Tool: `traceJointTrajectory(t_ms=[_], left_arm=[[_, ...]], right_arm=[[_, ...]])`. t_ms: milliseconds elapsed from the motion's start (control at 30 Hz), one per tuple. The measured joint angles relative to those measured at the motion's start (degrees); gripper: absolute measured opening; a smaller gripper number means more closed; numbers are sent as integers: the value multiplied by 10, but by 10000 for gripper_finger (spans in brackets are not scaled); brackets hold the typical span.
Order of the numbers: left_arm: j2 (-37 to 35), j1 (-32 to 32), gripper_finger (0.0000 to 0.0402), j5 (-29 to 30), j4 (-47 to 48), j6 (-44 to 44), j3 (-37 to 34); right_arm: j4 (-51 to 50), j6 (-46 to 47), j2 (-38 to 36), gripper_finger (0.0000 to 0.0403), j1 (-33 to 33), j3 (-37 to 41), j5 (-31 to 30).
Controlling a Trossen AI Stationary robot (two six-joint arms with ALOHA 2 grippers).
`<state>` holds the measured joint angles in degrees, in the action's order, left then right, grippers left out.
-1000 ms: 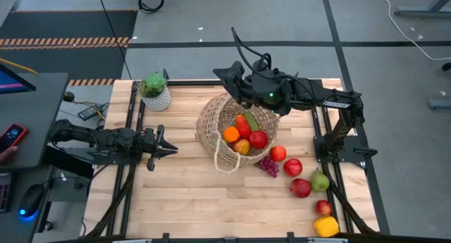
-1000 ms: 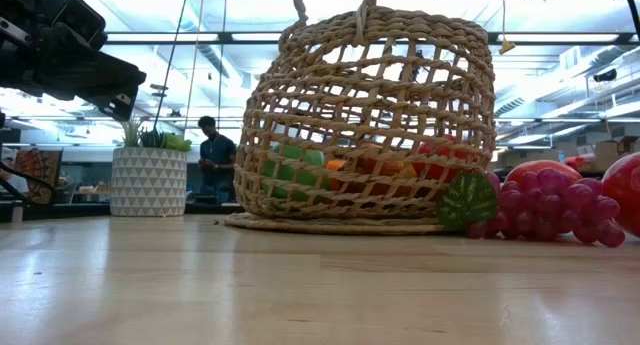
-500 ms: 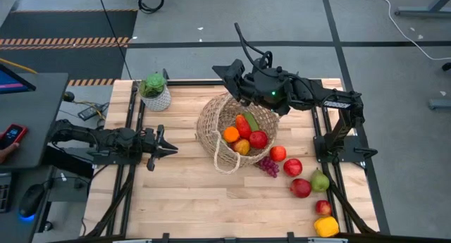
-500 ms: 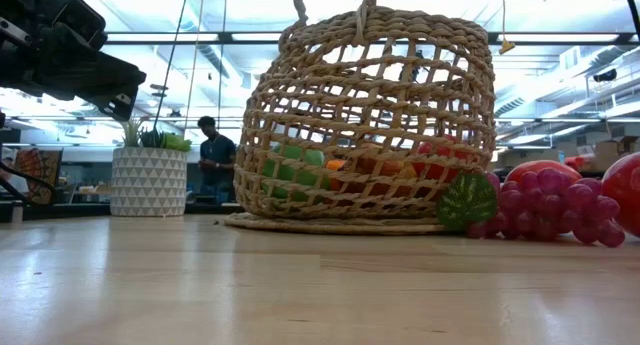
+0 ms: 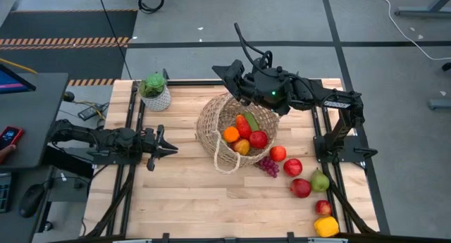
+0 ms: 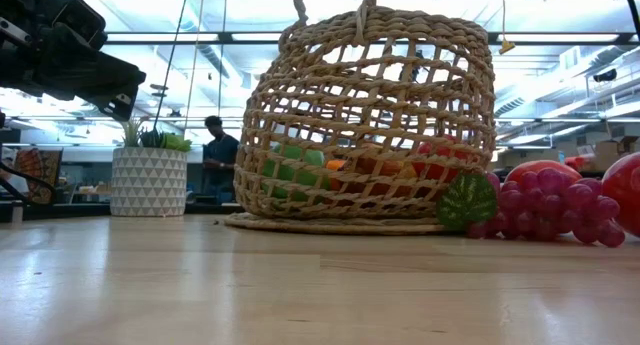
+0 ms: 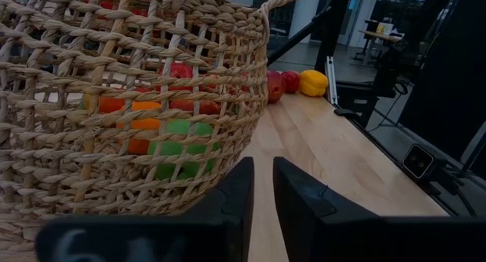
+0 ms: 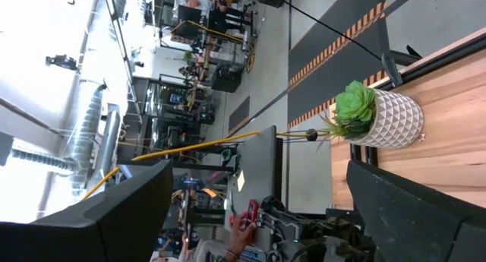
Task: Build produce basket
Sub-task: Put the red apple into the woven basket
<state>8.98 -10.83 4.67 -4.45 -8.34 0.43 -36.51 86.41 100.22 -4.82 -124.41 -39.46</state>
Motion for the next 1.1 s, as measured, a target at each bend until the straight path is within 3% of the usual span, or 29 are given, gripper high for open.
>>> traceJointTrajectory(t_ms=[1100], left_arm=[[0, 0, 58, 0, 0, 0, 0]], right_arm=[[9, -16, 0, 395, 0, 0, 0]])
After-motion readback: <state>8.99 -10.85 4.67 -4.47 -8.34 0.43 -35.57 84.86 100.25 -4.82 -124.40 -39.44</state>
